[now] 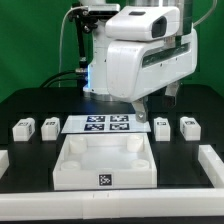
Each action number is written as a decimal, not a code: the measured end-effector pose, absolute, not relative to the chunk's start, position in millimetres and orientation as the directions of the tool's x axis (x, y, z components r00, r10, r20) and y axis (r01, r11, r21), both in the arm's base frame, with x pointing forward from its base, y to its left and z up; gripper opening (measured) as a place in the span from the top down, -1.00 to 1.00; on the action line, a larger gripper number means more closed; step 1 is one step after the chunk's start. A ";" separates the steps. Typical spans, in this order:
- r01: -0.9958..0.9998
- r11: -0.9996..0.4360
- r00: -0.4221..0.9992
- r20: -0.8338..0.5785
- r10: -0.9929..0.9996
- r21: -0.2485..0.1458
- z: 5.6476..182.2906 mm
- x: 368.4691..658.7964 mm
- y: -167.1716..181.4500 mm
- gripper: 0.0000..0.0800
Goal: Assemble one leg
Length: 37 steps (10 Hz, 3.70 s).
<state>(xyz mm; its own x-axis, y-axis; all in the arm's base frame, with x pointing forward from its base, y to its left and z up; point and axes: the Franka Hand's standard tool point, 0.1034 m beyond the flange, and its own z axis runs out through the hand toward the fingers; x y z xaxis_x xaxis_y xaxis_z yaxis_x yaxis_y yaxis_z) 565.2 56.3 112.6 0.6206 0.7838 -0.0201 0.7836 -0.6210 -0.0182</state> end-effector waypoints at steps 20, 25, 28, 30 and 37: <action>1.000 0.004 -0.004 0.003 1.000 0.002 70.5 466.9 -8.1 -0.63; 0.998 0.062 -0.062 -0.001 0.998 -0.007 62.3 461.0 -16.0 -0.63; 0.999 0.033 -0.032 0.014 0.999 -0.040 29.3 446.2 -25.2 -0.63; 0.998 0.022 -0.020 0.023 1.000 -0.052 11.2 444.0 -27.3 -0.63; 0.998 0.019 -0.017 0.024 1.000 -0.058 9.3 441.5 -27.8 0.63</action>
Offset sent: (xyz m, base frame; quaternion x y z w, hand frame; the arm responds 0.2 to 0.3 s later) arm 0.0000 0.0000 0.0000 0.0000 0.0000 0.0000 1.0000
